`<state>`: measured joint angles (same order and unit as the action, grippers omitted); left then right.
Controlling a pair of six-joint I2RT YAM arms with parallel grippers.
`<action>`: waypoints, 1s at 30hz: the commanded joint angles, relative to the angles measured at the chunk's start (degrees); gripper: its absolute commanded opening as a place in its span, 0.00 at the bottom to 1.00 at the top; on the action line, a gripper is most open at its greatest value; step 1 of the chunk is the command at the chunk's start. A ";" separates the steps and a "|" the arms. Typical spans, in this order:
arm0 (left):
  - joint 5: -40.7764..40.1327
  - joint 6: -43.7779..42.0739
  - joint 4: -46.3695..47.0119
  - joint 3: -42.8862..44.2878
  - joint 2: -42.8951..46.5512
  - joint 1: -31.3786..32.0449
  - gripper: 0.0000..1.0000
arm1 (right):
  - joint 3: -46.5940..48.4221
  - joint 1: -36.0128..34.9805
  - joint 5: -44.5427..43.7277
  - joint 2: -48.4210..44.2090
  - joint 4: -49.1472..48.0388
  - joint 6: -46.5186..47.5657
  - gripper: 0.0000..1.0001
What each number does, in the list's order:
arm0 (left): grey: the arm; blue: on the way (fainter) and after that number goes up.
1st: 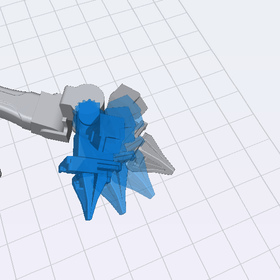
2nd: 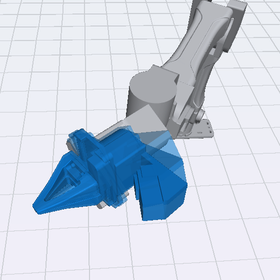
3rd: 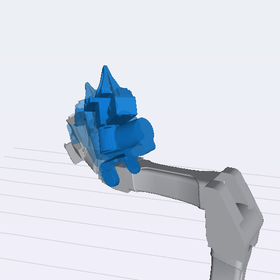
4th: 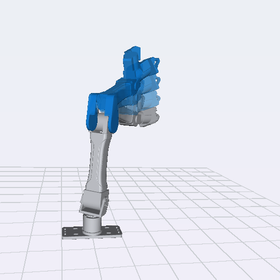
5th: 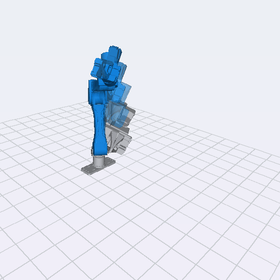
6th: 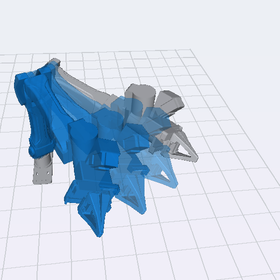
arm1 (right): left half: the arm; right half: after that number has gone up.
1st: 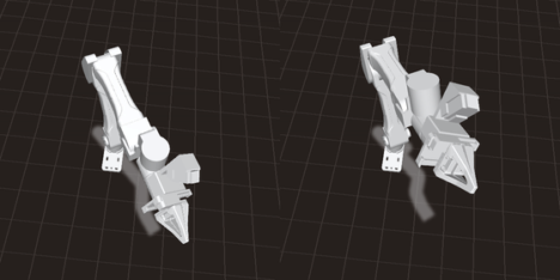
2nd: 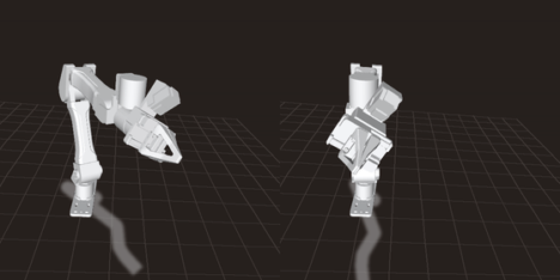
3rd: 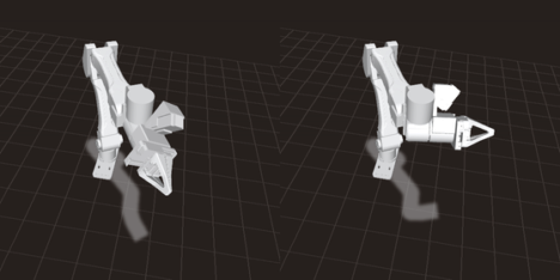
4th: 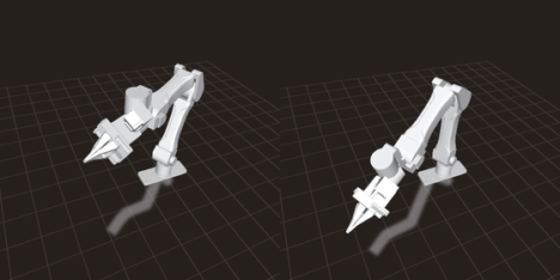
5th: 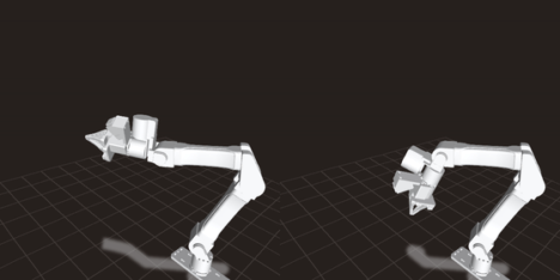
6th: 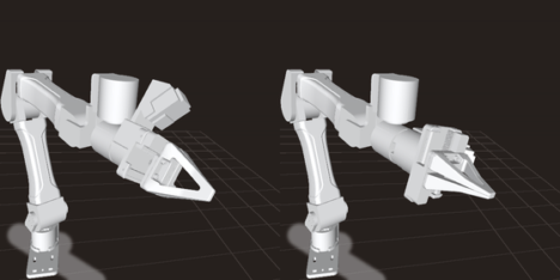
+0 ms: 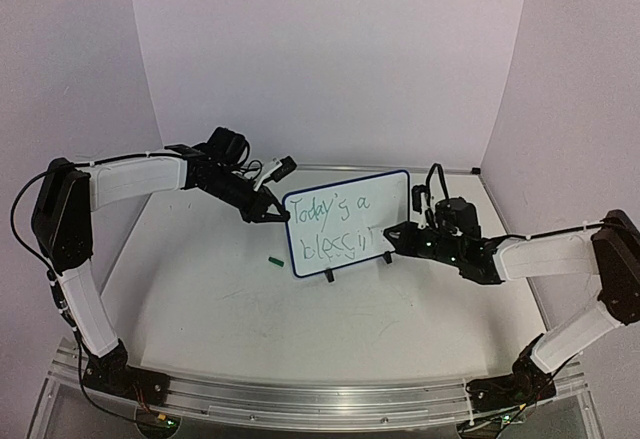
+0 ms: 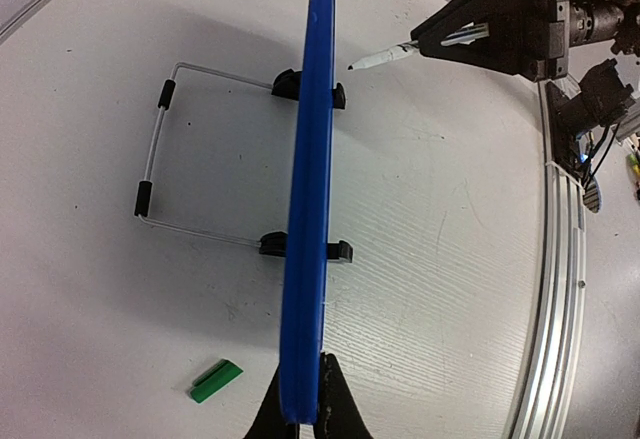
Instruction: Write a sentence on the whiteboard
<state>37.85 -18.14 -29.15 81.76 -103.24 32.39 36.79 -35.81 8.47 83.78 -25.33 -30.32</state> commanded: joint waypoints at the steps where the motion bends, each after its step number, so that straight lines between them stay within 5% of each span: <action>1: -2.27 -2.05 -1.02 0.07 1.73 0.22 0.00 | 3.34 -0.09 -0.11 1.98 -0.61 1.01 0.00; 30: -2.25 -2.05 -0.98 0.07 1.70 0.24 0.00 | 3.89 -0.12 0.58 6.38 -0.31 1.68 0.00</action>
<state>37.89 -18.06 -29.15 81.76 -103.24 32.49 39.64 -35.88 9.24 89.27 -25.10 -28.96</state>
